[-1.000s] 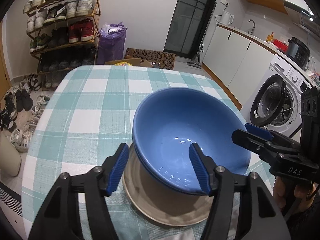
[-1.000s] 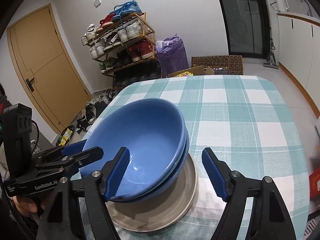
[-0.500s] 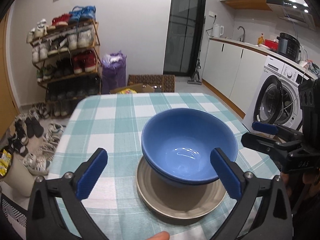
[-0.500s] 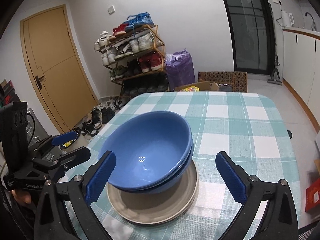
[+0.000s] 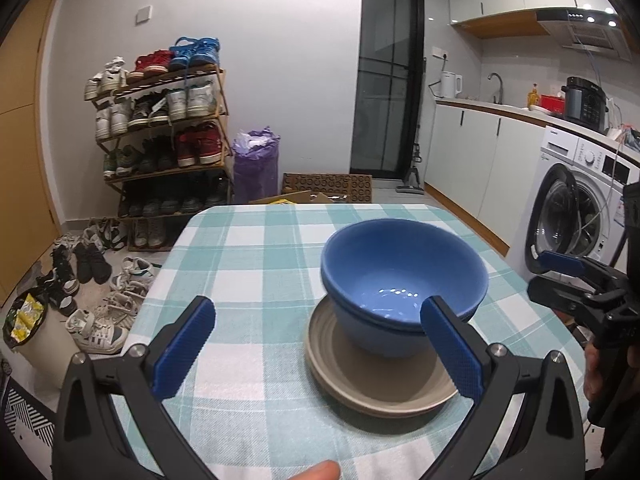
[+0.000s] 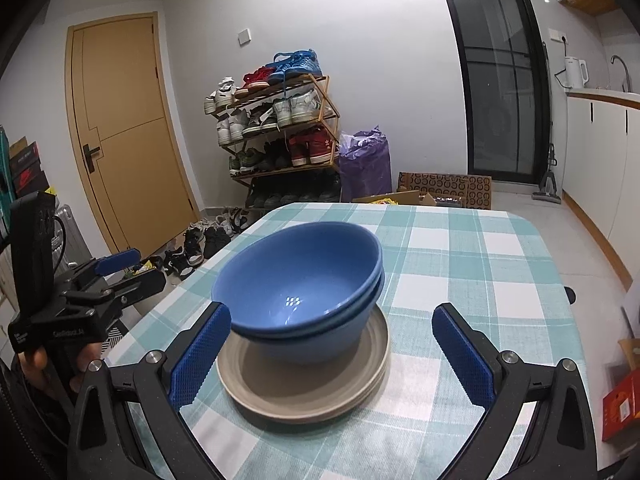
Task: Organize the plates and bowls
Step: 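Withdraw both open tools back from the bowl and plate stack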
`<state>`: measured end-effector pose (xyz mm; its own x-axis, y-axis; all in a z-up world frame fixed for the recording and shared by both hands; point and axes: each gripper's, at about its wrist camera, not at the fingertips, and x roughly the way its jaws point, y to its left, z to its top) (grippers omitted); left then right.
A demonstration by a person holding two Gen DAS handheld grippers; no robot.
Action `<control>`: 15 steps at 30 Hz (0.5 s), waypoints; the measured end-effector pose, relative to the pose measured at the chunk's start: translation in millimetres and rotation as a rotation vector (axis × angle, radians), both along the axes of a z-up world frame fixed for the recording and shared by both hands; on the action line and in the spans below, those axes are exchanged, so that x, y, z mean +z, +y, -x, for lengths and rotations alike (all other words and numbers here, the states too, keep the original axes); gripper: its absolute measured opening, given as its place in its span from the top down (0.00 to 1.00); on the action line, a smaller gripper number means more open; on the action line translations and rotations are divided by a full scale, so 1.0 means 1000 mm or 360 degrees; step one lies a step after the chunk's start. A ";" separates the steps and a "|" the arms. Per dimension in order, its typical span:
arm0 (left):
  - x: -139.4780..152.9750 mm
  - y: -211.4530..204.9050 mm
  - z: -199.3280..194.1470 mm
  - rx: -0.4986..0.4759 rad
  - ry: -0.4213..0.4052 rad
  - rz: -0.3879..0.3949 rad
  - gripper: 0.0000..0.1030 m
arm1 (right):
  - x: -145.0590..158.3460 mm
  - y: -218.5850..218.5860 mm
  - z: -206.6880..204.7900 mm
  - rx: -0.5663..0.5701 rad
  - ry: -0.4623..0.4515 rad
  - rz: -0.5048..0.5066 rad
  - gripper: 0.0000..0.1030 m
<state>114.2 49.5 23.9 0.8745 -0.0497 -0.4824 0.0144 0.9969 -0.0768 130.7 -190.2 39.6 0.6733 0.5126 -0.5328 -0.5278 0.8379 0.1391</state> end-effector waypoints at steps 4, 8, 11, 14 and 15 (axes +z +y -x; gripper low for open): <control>-0.009 0.001 0.009 0.0031 -0.0005 -0.0005 0.00 | -0.011 -0.003 0.014 0.0003 -0.0017 0.0006 0.00; -0.017 0.000 0.017 0.0066 -0.0032 -0.0044 0.00 | -0.023 -0.004 0.025 0.0010 -0.0030 0.0007 0.00; -0.024 -0.002 0.022 0.0095 -0.0070 -0.0056 0.00 | -0.031 -0.004 0.031 0.0025 -0.0044 0.0012 0.00; -0.032 -0.003 0.024 0.0106 -0.0084 -0.0074 0.00 | -0.037 -0.004 0.032 0.0025 -0.0051 0.0020 0.00; -0.034 -0.004 0.024 0.0105 -0.0082 -0.0073 0.00 | -0.038 -0.005 0.032 0.0020 -0.0054 0.0020 0.00</control>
<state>90.2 45.9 -10.3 0.8988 0.0301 -0.4374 -0.0488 0.9983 -0.0317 98.2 -195.0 1.1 0.6845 0.5146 -0.5164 -0.5427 0.8326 0.1103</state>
